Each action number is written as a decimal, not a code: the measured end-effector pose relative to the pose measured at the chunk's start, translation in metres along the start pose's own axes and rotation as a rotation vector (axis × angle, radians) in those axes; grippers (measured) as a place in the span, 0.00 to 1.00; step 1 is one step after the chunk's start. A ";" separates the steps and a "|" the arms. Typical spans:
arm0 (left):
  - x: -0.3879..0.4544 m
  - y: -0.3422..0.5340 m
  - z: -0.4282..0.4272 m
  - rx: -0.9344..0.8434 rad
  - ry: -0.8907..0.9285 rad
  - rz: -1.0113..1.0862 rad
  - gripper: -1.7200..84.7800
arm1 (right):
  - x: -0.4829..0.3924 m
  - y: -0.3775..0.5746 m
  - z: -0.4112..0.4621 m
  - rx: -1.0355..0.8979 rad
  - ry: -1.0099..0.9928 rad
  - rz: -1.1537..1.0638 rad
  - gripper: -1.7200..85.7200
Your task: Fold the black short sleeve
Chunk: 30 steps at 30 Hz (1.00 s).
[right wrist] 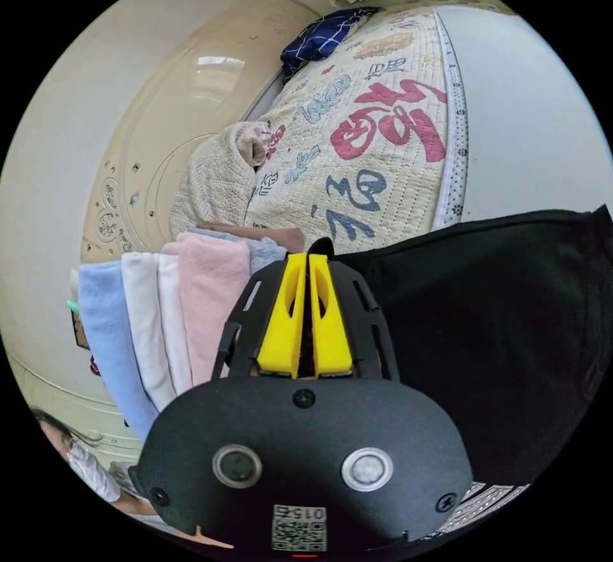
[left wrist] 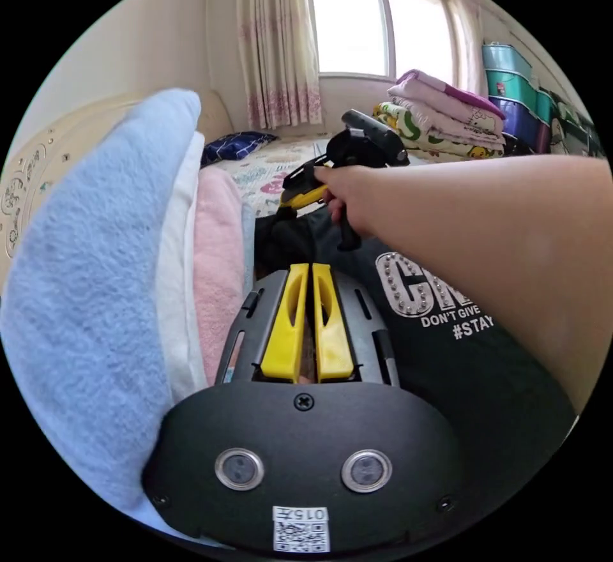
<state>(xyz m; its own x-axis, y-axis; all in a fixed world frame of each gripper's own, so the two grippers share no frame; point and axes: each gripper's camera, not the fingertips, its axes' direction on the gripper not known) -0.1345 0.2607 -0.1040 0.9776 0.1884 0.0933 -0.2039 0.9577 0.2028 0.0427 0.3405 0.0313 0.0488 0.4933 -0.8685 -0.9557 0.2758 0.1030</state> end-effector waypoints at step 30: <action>0.103 -0.025 0.038 -0.209 0.496 0.346 0.12 | 0.106 0.072 -0.217 0.172 0.295 0.265 0.11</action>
<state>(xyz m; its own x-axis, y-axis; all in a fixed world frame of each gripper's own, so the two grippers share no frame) -0.0301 0.2476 -0.0623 0.7747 0.5248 -0.3528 -0.5470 0.8361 0.0426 -0.0843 0.2337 -0.1585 -0.3005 0.3159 -0.8999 -0.8607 0.3168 0.3986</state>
